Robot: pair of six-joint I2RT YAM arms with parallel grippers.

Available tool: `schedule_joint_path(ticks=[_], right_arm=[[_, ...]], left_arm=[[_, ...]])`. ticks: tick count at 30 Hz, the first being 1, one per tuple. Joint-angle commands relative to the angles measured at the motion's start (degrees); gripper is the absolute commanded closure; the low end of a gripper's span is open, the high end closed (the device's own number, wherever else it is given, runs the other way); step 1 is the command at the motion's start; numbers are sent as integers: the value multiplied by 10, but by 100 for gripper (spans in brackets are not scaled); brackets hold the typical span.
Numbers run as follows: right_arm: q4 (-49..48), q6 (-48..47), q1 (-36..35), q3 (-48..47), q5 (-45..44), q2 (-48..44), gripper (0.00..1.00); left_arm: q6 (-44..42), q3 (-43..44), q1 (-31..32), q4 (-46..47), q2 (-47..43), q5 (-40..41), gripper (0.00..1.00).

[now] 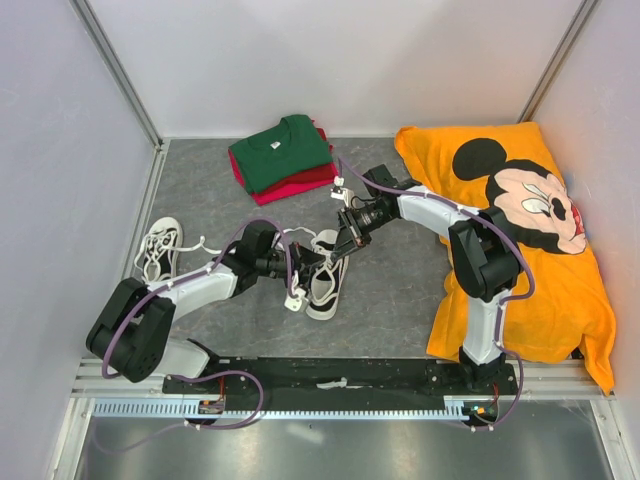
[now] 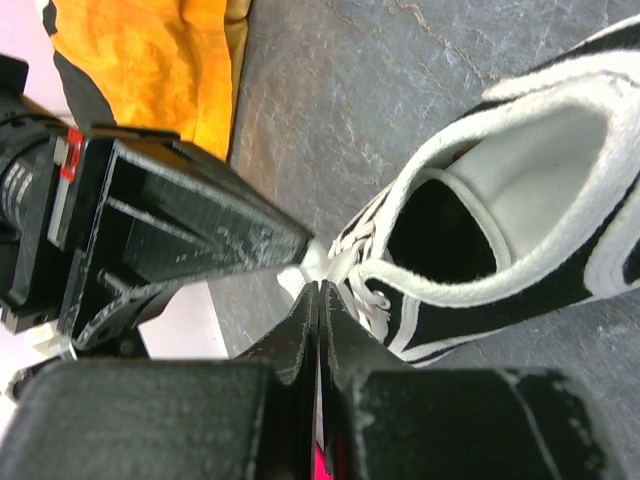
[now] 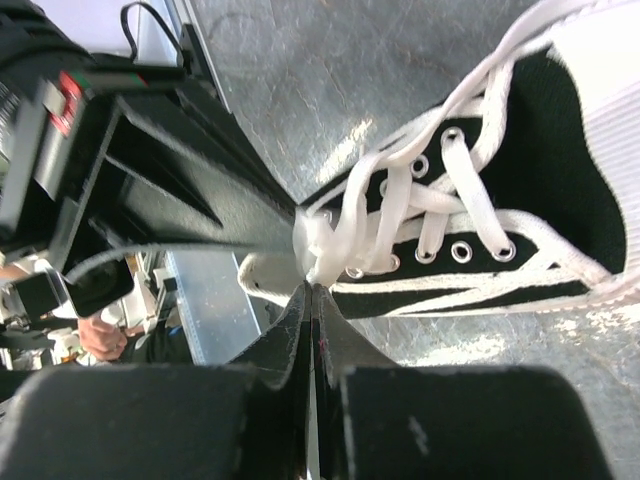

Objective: Tie the shoes

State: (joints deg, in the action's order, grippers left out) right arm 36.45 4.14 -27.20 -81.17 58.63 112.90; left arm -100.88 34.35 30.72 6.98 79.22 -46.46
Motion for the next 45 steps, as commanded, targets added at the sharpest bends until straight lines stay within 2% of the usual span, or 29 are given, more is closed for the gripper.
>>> schedule_joint_path(ticks=[1,11,15,18,19,23,26,31,38,42,45], right_arm=[[28,-25,2,-21,10,6,97],[34,-32,13,-20,-3,-10,100],[34,-33,27,-19,-8,-22,100],[41,-38,30,-14,-19,-31,100],[42,-38,30,-13,-23,-35,100],[62,-66,29,-15,-42,-42,100],[70,-77,29,-22,-55,-46,100],[88,-89,30,-36,-76,-48,100],[100,-93,28,-42,-89,-47,100],[100,-97,24,-44,-96,-46,100],[101,-101,22,-44,-106,-49,100]], left_arm=[[17,4,-10,1,-13,-14,99],[15,4,-21,-23,-20,-17,98],[12,24,-21,-112,-39,-25,98],[60,50,-35,-176,-53,-23,80],[99,58,-44,-189,-53,-35,70],[190,103,-122,-205,-34,-42,56],[232,161,-163,-243,23,-29,48],[300,253,-184,-300,154,26,38],[373,360,-180,-362,270,106,36],[394,373,-171,-358,304,177,36],[404,377,-162,-353,326,224,40]])
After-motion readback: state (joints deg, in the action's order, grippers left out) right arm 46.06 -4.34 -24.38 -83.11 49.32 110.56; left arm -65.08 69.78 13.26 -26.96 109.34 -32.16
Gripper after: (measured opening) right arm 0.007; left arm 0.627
